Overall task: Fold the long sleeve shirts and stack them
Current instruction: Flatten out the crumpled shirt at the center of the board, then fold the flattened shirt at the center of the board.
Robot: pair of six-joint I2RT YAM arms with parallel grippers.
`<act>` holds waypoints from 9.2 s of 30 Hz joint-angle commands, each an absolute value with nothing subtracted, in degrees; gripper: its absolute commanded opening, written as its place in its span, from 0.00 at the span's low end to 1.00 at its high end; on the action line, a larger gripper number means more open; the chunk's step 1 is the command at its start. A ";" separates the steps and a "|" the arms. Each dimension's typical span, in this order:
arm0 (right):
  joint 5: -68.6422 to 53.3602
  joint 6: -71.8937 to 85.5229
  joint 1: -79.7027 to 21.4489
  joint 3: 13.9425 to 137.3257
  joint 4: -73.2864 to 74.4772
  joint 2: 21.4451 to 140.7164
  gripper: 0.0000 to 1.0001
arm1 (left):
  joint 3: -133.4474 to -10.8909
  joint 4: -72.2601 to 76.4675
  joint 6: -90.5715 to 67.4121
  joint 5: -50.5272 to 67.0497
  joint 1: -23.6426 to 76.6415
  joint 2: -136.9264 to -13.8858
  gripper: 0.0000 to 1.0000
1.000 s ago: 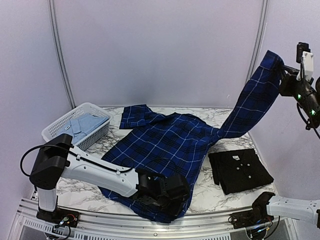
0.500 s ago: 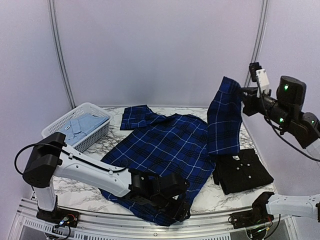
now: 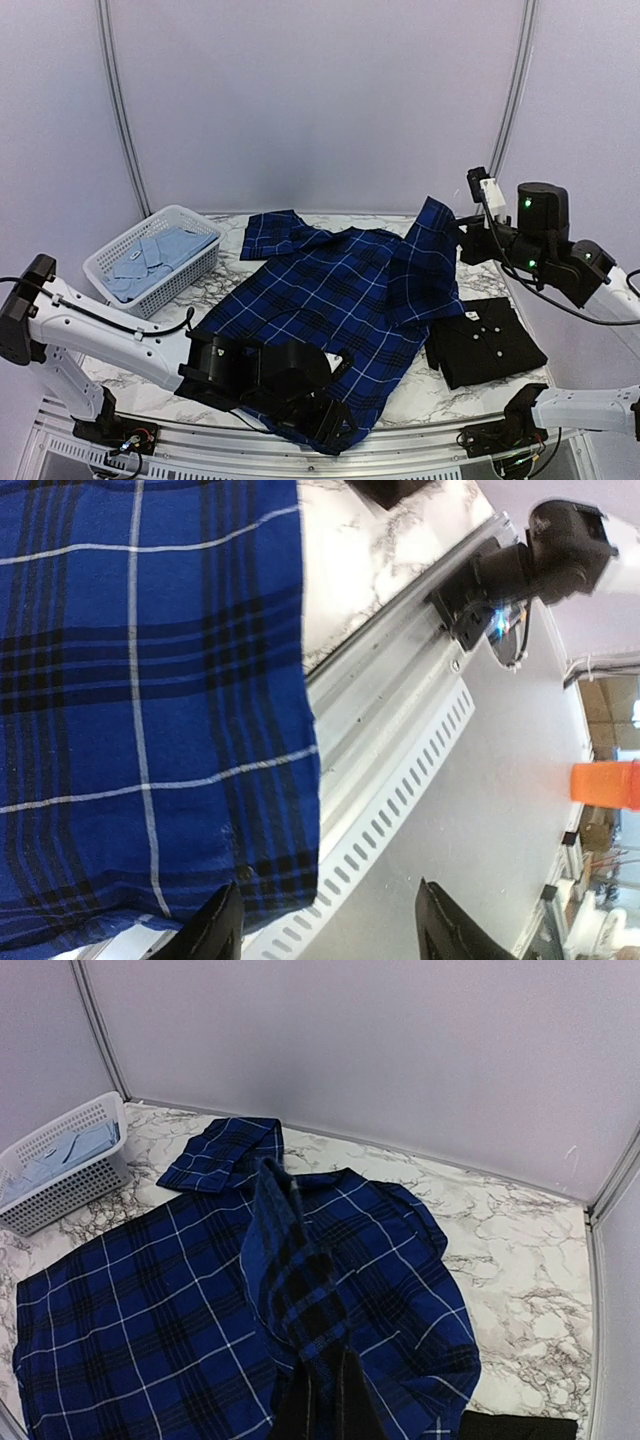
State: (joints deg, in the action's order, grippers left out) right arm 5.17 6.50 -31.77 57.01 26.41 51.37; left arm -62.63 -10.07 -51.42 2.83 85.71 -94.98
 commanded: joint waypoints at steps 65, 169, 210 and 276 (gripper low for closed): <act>-1.78 12.29 -30.49 81.73 22.97 115.02 0.00 | -55.62 -23.20 -63.84 -16.12 81.09 -84.34 0.86; -1.85 11.78 -28.22 81.48 21.48 118.43 0.00 | -57.56 -10.11 -56.66 -13.42 80.42 -93.37 0.00; 18.62 8.26 -24.28 94.38 35.82 93.47 0.00 | -67.13 -14.11 -52.70 -8.45 75.78 -104.26 0.24; -24.57 -1.69 -48.37 75.05 14.08 83.67 0.00 | -76.25 -16.73 -12.09 -0.33 55.66 -85.28 0.79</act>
State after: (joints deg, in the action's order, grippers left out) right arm -23.83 0.36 -47.79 71.48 13.58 83.46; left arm -74.08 -16.25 -16.82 -8.25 55.96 -82.11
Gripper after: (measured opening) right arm 0.004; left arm 0.836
